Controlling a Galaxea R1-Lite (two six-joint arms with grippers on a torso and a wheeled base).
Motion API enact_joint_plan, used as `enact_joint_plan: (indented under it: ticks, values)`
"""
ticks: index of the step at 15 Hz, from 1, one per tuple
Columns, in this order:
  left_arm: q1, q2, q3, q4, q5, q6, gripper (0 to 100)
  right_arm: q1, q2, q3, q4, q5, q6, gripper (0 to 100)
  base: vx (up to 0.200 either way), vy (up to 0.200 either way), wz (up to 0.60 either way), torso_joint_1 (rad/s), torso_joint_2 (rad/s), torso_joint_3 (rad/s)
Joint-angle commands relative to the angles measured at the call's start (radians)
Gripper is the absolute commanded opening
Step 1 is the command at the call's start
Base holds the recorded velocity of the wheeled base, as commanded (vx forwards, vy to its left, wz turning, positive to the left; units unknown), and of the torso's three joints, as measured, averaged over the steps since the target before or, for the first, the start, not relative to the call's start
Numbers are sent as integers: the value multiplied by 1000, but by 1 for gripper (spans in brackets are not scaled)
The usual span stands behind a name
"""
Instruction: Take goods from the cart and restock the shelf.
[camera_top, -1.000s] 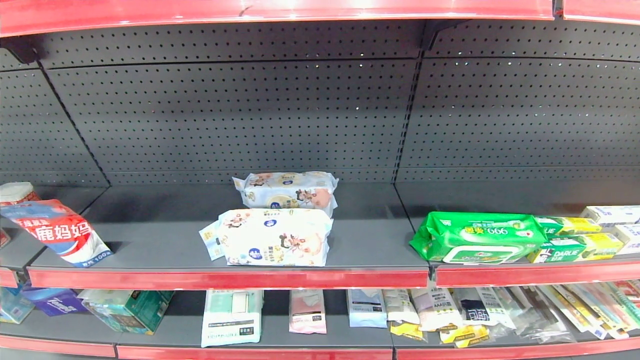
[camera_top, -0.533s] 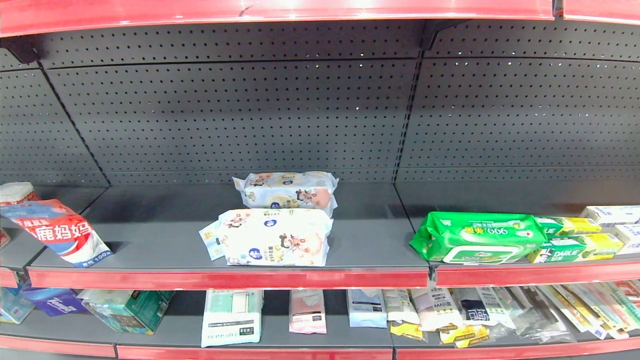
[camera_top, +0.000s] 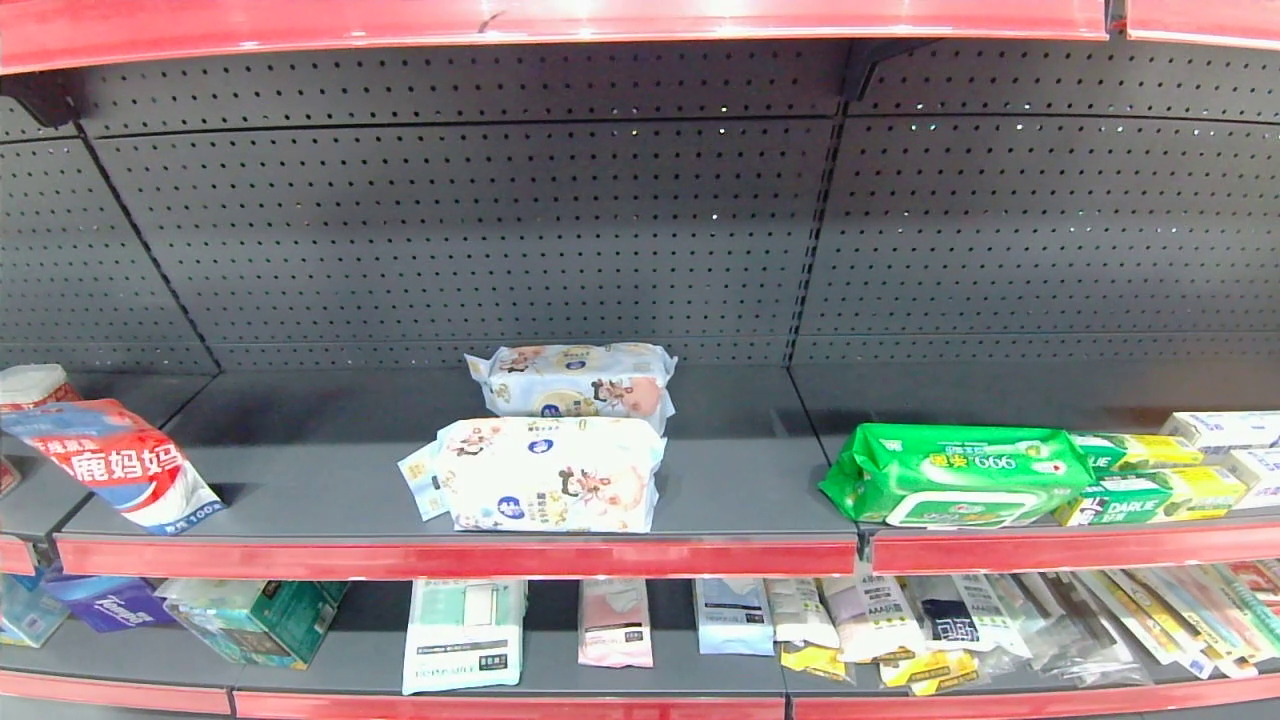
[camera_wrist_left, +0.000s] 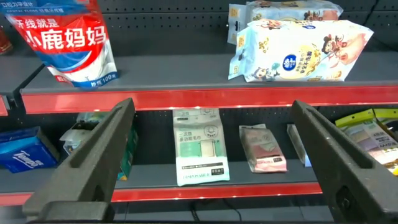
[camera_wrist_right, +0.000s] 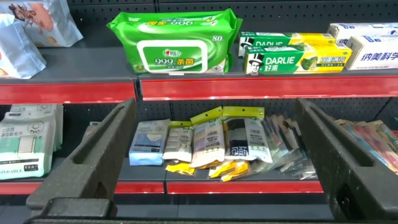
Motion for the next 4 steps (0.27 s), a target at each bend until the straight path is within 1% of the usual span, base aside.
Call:
enact_joint_plan:
  ticks: [1,4]
  values:
    - [-1,1,-1,0,0,0,100,0,0,0,0,0,-1,100,0,0,0,0,0,0]
    - [-1,1,-1,0,0,0,100,0,0,0,0,-5,-1,100,0,0,0,0,0,0]
